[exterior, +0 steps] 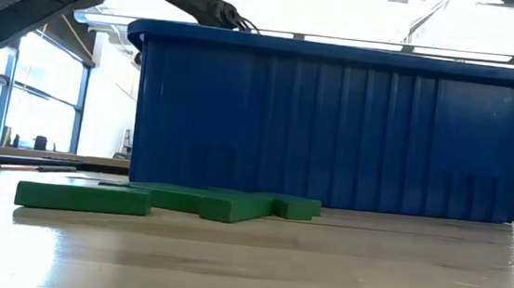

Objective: Sort blocks
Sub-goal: Put the green block into the blue bin, then put the green block into the blue bin with the other green block

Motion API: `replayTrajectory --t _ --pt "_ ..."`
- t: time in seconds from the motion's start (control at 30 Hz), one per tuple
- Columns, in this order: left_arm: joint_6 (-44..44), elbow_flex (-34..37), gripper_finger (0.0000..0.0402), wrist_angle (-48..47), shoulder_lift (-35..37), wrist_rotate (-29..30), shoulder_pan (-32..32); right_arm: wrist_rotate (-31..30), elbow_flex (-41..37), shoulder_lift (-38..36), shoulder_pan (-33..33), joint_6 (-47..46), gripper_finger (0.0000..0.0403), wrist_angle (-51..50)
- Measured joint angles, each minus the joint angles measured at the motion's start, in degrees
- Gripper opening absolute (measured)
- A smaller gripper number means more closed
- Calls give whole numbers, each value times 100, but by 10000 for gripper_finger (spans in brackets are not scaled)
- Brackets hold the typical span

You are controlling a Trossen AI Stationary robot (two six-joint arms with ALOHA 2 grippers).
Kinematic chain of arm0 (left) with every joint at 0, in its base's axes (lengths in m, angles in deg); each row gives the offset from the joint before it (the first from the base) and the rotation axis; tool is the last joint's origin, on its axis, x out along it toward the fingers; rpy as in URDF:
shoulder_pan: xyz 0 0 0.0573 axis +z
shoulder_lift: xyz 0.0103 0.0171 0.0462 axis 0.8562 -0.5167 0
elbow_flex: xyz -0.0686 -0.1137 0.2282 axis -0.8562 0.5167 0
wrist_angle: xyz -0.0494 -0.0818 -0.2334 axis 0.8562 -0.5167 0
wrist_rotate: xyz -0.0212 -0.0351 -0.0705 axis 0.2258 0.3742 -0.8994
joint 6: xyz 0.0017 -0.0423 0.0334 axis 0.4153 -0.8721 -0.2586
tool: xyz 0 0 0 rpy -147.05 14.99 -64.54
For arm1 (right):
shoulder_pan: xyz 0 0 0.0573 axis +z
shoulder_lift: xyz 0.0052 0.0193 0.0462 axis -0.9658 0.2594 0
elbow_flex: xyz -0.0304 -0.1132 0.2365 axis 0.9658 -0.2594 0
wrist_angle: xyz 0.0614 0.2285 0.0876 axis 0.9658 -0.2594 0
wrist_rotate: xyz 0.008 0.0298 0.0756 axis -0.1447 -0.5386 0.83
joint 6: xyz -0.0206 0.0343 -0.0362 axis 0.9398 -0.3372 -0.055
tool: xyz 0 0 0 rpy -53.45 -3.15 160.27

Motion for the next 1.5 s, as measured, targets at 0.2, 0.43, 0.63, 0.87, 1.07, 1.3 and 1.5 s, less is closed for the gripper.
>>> replayTrajectory --t 0.2,0.43,0.63,0.87,1.07,1.3,1.5 --pt "133 -52 242 -12 613 -321 41 -6 -2 9 99 -336 171 -304" --pt "826 -29 240 -368 1942 -220 -458 -156 -2 194 255 -355 171 -325" --pt "1234 1101 231 -455 3466 -169 -1833 -158 -2 667 512 -186 171 -331" --pt "239 4714 218 1579 5720 641 -4533 -168 -2 1284 875 -490 171 -323" --pt "-738 8316 216 5172 6920 1496 -6768 -418 -4 1561 1081 -1067 171 -318" --pt "-782 10754 216 8580 6068 3022 -7959 -1049 -4 1565 1198 -1424 171 -310" --pt "-1031 10576 216 8865 4748 3175 -8117 -1267 -4 1558 1178 -1610 171 -272"
